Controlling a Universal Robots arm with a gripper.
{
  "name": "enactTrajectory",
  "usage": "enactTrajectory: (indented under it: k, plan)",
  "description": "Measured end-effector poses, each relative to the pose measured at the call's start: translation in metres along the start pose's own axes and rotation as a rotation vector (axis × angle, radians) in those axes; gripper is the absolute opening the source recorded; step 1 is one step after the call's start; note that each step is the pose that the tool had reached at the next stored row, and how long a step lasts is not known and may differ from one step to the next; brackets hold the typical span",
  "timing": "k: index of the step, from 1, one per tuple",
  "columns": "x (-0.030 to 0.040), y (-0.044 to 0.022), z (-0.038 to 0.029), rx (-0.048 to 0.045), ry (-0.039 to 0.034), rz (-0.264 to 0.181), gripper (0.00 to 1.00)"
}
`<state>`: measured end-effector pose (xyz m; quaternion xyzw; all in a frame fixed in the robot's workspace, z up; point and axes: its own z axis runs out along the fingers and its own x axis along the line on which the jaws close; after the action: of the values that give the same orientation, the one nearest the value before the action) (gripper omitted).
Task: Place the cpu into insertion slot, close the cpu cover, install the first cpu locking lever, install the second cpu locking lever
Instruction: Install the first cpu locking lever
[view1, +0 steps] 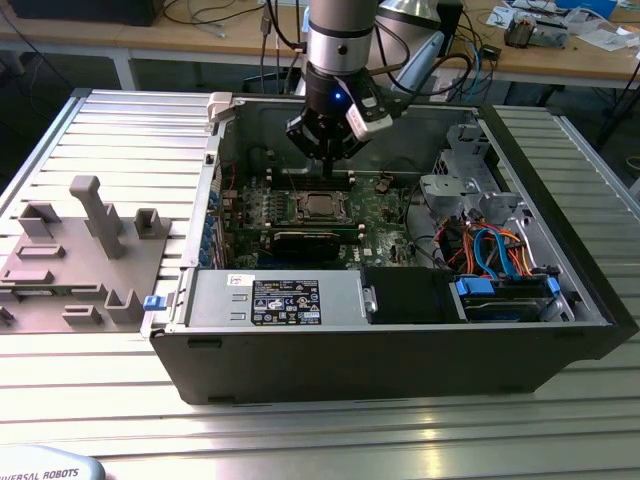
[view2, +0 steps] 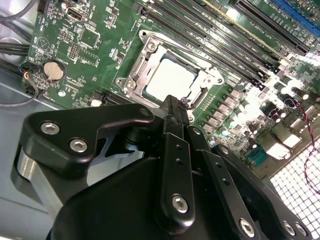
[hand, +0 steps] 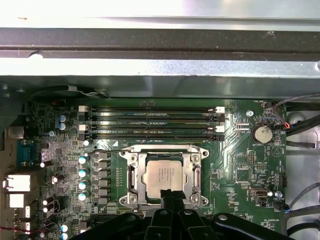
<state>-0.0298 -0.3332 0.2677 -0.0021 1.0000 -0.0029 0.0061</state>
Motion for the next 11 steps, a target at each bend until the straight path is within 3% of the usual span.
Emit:
enactTrajectory:
  k: [11]
  plan:
    - [0.0019, 0.0, 0.0, 0.0, 0.0, 0.0, 0.11]
